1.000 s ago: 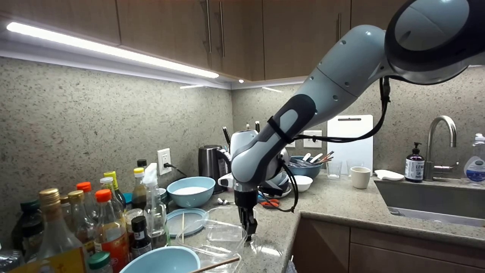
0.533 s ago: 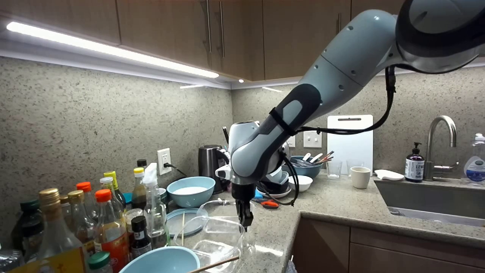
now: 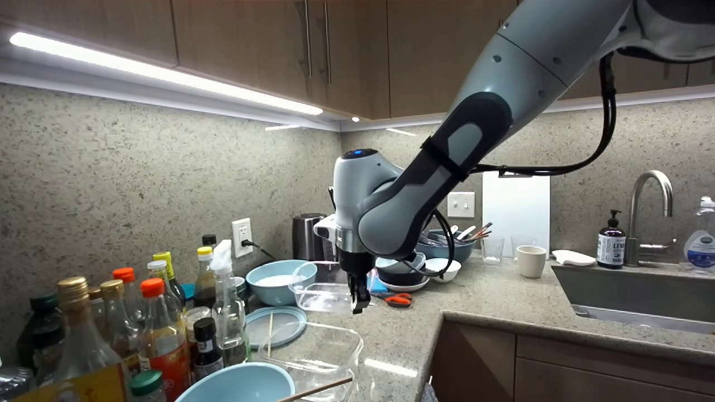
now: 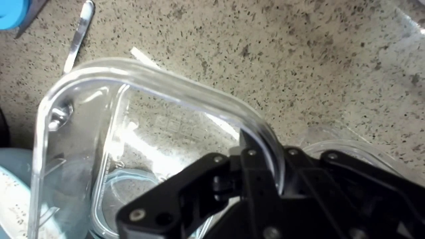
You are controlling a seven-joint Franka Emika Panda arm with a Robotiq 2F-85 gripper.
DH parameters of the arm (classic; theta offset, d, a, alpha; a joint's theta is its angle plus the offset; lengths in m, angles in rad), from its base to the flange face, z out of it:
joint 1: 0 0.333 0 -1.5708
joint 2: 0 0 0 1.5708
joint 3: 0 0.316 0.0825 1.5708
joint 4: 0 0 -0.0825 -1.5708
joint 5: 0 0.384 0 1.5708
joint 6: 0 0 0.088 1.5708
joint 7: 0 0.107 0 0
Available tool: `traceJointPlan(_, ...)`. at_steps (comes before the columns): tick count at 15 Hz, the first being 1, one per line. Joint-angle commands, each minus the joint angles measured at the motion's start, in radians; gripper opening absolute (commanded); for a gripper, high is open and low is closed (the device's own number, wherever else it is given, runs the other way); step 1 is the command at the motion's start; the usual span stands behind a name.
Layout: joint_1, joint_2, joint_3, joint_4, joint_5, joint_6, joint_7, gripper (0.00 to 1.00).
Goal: Stack the clear lunch boxes
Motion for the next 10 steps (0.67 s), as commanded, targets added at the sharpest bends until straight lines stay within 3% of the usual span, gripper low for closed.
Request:
traceJointPlan(1,0.030,-0.099,0.009,-0.083,-0.042,-0.049,0.112,0.05)
traceJointPlan(5,0.066,-0.157,0.085,-0.110,0.011,-0.186,0.164,0.05)
traceJointPlan(10,0.077,-0.166,0.175,-0.084,0.155,-0.317,0.166,0.05)
